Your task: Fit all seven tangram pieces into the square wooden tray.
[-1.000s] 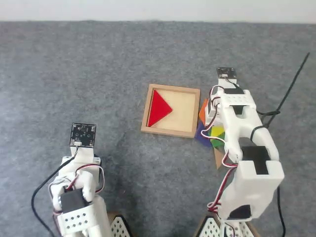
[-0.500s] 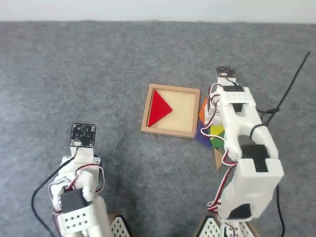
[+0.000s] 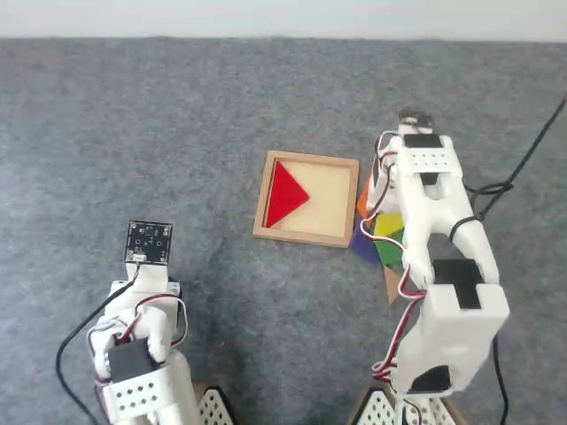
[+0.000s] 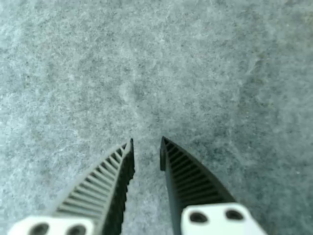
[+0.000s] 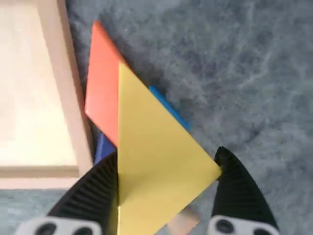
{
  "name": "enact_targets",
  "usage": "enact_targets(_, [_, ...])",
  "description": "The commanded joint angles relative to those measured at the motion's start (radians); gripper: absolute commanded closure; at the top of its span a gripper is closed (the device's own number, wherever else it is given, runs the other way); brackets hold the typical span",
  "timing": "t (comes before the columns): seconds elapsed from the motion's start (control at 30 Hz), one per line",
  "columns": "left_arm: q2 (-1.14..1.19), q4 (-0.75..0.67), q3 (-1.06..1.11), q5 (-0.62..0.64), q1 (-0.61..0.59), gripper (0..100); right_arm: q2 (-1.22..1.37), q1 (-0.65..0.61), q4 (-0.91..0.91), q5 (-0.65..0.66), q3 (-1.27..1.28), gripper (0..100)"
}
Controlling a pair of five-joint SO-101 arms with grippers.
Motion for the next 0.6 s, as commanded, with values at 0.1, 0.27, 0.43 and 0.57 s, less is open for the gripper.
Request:
enact_targets(0.1, [-0.012, 0.006, -0.007, -0.009, -0.008, 91, -0.202, -0.058, 0.065, -0.212, -0.109, 83.7])
enact_targets(0.27, [-0.012, 0.006, -0.007, -0.009, -0.006, 91, -0.200, -0.136, 0.015, -0.377, -0.110, 83.7])
enact_targets(0.43, [-0.012, 0.006, -0.007, -0.009, -0.006, 91, -0.150, -0.252, -0.111, -0.595, -0.110, 83.4])
enact_targets(0.57, [-0.012, 0.006, -0.007, -0.009, -0.006, 91, -0.077, -0.341, -0.232, -0.700, -0.110, 83.4])
